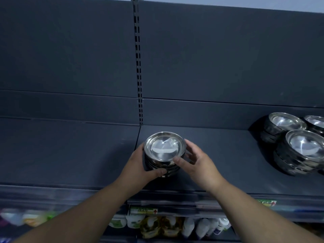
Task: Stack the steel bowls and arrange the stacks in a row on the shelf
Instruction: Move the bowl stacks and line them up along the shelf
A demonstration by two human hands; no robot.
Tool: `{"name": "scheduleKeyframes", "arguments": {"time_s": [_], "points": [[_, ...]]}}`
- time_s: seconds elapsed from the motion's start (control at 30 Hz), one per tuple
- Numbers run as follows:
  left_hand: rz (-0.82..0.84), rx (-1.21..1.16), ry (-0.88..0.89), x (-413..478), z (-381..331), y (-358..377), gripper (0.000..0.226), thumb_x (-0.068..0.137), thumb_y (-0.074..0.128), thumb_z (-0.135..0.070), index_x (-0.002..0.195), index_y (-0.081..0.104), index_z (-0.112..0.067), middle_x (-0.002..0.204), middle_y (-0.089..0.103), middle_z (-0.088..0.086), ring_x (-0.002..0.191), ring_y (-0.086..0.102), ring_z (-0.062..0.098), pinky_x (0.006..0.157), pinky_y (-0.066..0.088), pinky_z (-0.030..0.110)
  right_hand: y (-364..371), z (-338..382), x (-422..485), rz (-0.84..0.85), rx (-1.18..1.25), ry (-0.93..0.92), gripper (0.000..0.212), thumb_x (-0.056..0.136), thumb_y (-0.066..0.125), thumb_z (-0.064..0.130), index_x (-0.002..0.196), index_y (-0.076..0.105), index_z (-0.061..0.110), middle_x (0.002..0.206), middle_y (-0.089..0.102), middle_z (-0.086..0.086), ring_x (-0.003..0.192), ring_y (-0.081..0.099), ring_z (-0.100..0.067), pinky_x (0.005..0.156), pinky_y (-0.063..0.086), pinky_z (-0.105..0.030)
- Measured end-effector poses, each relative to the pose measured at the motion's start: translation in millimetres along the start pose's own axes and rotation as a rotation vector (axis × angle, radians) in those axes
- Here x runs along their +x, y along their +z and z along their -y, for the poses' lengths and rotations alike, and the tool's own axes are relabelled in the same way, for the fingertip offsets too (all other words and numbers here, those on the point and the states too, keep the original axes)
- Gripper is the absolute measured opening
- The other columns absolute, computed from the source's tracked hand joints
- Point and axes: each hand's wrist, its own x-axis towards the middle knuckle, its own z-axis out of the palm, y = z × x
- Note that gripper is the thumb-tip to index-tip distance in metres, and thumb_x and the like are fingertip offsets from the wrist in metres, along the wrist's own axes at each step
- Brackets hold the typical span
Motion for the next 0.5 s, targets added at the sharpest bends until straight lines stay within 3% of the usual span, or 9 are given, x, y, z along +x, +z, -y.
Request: {"name": "scheduleKeyframes", "arguments": {"time_s": [0.1,0.2,0.33,0.5], "points": [[0.010,-0.020,0.005,1.1,-2.4,-2.8,0.074,0.070,0.084,-0.030,0.112,0.029,-0.055,0.104,0.041,-0.041,0.088,0.035,-0.037,0.068,0.033,-0.008,-1.4,0.6,-0.5,-0.031,-0.044,-0.018,0.092,0.053,0.073,0.067,0.136,0.048,0.035,0.126,0.059,0.023,0.122,0.053,0.005,0.107,0.041,-0.022],[-0.003,-0.033,0.005,2.1,-1.6,-4.7,0.081,0.068,0.085,-0.032,0.120,0.027,-0.054,0.107,0.039,-0.044,0.096,0.040,-0.025,0.072,0.031,-0.004,-1.0,1.3,-0.4,-0.036,-0.021,-0.023,0.085,0.056,0.073,0.063,0.132,0.053,0.030,0.126,0.062,0.019,0.120,0.054,0.006,0.108,0.041,-0.024],[-0.016,-0.025,0.013,5.0,-0.8,-7.0,0.090,0.065,0.086,-0.033,0.135,0.030,-0.047,0.114,0.039,-0.043,0.112,0.039,-0.010,0.083,0.029,0.001,0.7,-1.9,1.0,-0.038,0.018,-0.015,0.075,0.058,0.074,0.060,0.126,0.054,0.036,0.123,0.064,0.020,0.118,0.056,0.008,0.108,0.043,-0.025],[-0.017,0.012,0.003,7.1,0.3,-9.6,0.109,0.062,0.086,-0.041,0.148,0.019,-0.037,0.147,0.037,-0.018,0.134,0.033,0.004,0.111,0.032,0.029,1.5,-5.0,-1.2,-0.035,-0.058,-0.004,0.099,0.051,0.074,0.067,0.139,0.047,0.031,0.131,0.058,0.019,0.124,0.051,0.003,0.106,0.040,-0.022]]}}
